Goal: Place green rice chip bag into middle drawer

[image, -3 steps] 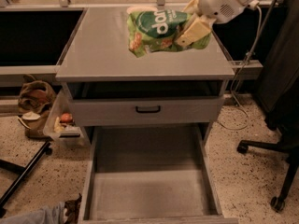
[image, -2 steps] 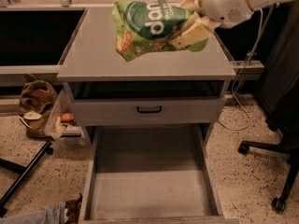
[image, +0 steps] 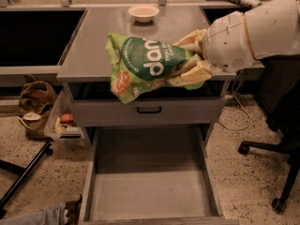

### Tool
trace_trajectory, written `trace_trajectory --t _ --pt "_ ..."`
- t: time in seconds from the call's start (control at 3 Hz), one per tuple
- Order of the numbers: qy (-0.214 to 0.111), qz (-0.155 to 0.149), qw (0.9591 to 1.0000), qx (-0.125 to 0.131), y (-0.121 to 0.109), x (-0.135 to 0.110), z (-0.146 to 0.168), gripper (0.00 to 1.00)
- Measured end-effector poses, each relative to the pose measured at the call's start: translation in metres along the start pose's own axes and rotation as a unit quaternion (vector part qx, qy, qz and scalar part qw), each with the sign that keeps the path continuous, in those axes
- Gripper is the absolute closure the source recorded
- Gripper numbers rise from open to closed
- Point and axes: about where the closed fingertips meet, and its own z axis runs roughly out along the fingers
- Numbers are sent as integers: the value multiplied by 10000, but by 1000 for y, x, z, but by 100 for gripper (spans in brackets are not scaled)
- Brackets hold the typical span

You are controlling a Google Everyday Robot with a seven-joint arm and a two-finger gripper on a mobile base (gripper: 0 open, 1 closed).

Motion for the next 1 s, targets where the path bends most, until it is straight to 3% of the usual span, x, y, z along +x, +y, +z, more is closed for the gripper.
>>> trace_trajectory --t 0.67,1.0 --pt "128 -112 9998 39 -2 1 11 100" --pt "-25 30 9999 122 14 35 37 100"
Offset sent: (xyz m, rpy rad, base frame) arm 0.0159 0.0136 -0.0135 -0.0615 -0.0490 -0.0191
